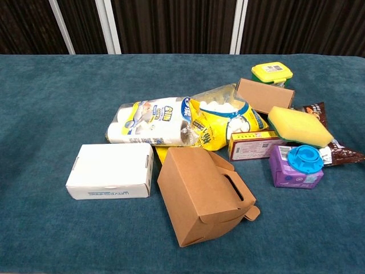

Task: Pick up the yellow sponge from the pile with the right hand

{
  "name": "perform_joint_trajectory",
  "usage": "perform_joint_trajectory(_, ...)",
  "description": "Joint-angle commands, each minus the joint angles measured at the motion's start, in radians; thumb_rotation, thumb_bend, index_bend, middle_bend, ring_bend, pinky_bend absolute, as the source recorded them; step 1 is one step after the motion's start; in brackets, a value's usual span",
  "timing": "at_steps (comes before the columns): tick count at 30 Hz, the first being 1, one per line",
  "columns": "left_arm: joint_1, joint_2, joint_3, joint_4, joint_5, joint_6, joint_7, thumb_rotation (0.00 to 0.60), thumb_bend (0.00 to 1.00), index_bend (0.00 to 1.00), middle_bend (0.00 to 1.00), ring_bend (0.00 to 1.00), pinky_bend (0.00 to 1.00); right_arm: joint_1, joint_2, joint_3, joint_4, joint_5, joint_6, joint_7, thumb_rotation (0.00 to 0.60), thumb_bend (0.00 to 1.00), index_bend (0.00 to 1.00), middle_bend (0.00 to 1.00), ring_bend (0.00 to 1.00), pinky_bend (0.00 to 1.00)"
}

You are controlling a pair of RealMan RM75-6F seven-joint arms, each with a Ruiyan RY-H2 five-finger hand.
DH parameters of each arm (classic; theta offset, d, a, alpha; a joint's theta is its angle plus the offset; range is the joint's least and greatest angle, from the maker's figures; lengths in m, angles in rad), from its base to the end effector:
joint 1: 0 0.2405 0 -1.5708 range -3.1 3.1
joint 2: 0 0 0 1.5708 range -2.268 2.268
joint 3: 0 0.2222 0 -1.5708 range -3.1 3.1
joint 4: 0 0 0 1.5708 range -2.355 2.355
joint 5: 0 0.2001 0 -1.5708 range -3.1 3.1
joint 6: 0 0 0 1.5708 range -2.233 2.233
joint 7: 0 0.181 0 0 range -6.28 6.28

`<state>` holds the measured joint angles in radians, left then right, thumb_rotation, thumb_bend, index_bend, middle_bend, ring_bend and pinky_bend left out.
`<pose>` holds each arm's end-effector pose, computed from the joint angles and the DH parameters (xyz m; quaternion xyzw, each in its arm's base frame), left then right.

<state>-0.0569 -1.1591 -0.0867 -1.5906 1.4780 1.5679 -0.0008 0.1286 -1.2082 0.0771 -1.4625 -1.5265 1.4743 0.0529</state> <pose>-0.2775 0.2131 0.1654 -0.5533 -0.3715 -0.4182 0.6172 -0.2807 -0.2340 0.1426 0.6039 -0.3638 0.4092 0.5793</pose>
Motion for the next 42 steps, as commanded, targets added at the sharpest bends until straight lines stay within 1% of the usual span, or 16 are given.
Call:
perform_joint_trajectory(1, 0.000, 0.000, 0.000, -0.002, 0.000, -0.001, 0.001, 0.600, 0.46, 0.00, 0.00, 0.02, 0.02, 0.003, 0.004, -0.004, 0.000, -0.004, -0.008, 0.017, 0.600, 0.15, 0.00, 0.07, 0.11, 0.19)
perform_joint_trajectory(7, 0.002, 0.004, 0.001, -0.008, 0.000, 0.000, -0.011, 0.600, 0.46, 0.00, 0.00, 0.02, 0.02, 0.019, 0.042, -0.025, -0.003, -0.041, -0.038, 0.130, 0.600, 0.14, 0.00, 0.08, 0.11, 0.19)
perform_joint_trajectory(12, 0.002, 0.008, -0.001, -0.010, -0.007, -0.004, -0.024, 0.600, 0.46, 0.00, 0.00, 0.02, 0.02, 0.071, 0.118, -0.029, -0.027, -0.070, -0.107, 0.233, 0.600, 0.13, 0.00, 0.10, 0.11, 0.19)
perform_joint_trajectory(16, 0.000, 0.007, 0.001, -0.011, -0.006, -0.010, -0.021, 0.600, 0.46, 0.00, 0.00, 0.02, 0.02, 0.144, 0.190, -0.011, -0.078, -0.065, -0.208, 0.270, 0.600, 0.12, 0.00, 0.10, 0.11, 0.19)
perform_joint_trajectory(19, 0.001, 0.008, 0.001, -0.012, -0.010, -0.012, -0.025, 0.600, 0.46, 0.00, 0.00, 0.02, 0.02, 0.202, 0.225, -0.002, -0.125, -0.067, -0.290, 0.287, 0.600, 0.11, 0.00, 0.11, 0.12, 0.19)
perform_joint_trajectory(22, 0.001, 0.011, -0.001, -0.013, -0.013, -0.012, -0.030, 0.600, 0.46, 0.00, 0.00, 0.02, 0.02, 0.256, 0.240, 0.007, -0.164, -0.066, -0.364, 0.291, 0.600, 0.11, 0.00, 0.13, 0.14, 0.19)
perform_joint_trajectory(24, 0.001, 0.012, -0.002, -0.014, -0.014, -0.013, -0.034, 0.600, 0.46, 0.00, 0.00, 0.02, 0.02, 0.289, 0.236, 0.016, -0.187, -0.062, -0.401, 0.287, 0.600, 0.11, 0.01, 0.15, 0.16, 0.19)
perform_joint_trajectory(26, 0.002, 0.013, -0.002, -0.015, -0.015, -0.014, -0.036, 0.600, 0.46, 0.00, 0.00, 0.02, 0.02, 0.312, 0.227, 0.024, -0.200, -0.053, -0.426, 0.282, 0.600, 0.11, 0.04, 0.17, 0.19, 0.19)
perform_joint_trajectory(28, 0.002, 0.014, -0.002, -0.016, -0.017, -0.016, -0.038, 0.600, 0.46, 0.00, 0.00, 0.02, 0.02, 0.337, 0.205, 0.035, -0.210, -0.044, -0.448, 0.273, 0.600, 0.11, 0.05, 0.18, 0.20, 0.19)
perform_joint_trajectory(31, 0.002, 0.017, -0.003, -0.017, -0.019, -0.018, -0.043, 0.600, 0.46, 0.00, 0.00, 0.02, 0.02, 0.369, 0.167, 0.045, -0.213, -0.023, -0.483, 0.252, 0.600, 0.12, 0.05, 0.18, 0.20, 0.19)
perform_joint_trajectory(37, 0.003, 0.021, -0.004, -0.019, -0.023, -0.019, -0.055, 0.600, 0.46, 0.00, 0.00, 0.02, 0.02, 0.428, 0.113, 0.063, -0.220, 0.023, -0.548, 0.207, 0.600, 0.19, 0.07, 0.20, 0.21, 0.19)
perform_joint_trajectory(42, 0.001, 0.025, -0.005, -0.023, -0.026, -0.025, -0.057, 0.600, 0.46, 0.00, 0.00, 0.02, 0.02, 0.462, 0.046, 0.074, -0.192, 0.063, -0.571, 0.145, 0.600, 0.19, 0.11, 0.23, 0.22, 0.19)
